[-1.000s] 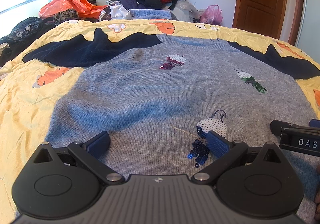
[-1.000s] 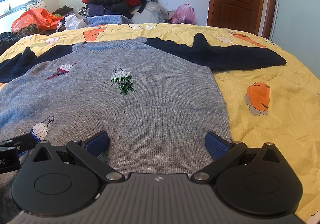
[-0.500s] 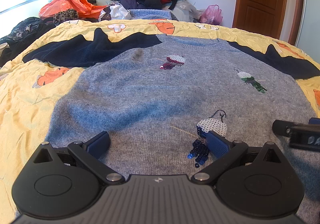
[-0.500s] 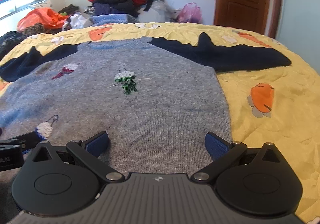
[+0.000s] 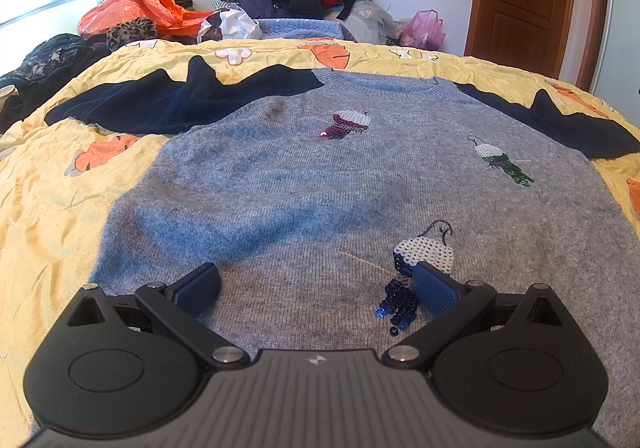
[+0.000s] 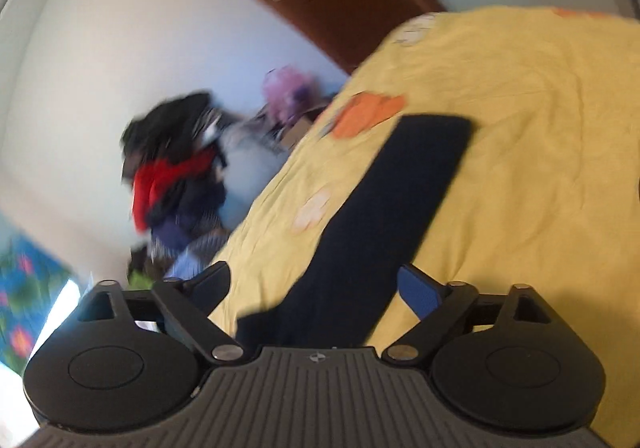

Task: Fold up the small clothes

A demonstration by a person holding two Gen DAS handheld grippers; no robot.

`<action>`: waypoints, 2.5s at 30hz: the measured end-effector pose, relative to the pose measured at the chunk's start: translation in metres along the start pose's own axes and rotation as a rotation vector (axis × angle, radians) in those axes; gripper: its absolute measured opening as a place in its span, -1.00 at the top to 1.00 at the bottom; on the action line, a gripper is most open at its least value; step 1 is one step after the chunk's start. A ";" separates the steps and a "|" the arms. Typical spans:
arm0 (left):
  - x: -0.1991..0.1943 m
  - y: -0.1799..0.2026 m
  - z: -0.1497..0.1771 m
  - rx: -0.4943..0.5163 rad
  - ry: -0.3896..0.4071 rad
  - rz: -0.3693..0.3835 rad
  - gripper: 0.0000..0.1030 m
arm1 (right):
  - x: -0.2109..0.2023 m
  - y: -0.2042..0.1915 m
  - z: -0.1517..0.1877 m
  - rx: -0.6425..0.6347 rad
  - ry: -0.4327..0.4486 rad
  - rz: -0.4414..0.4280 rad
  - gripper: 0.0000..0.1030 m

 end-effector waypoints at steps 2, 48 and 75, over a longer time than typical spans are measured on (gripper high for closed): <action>0.000 0.000 0.000 0.000 0.000 0.001 -1.00 | 0.016 0.027 -0.016 0.064 0.028 0.042 -0.56; -0.016 -0.008 -0.021 -0.177 0.003 0.178 -1.00 | 0.000 -0.217 0.234 -0.603 -0.171 -0.302 -0.49; 0.122 0.112 -0.114 -0.306 -0.289 0.415 0.85 | -0.006 -0.163 0.250 -0.408 -0.233 -0.412 -0.65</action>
Point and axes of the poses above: each gripper's, at about its wrist camera, not at the fingertips, and x roughly the way its jaws point, y to its right, z to its underside, the point moved 8 cm from there along x, roughly the way its jaws point, and after that the axes turned 14 degrees about -x, right-handed, at the moved point
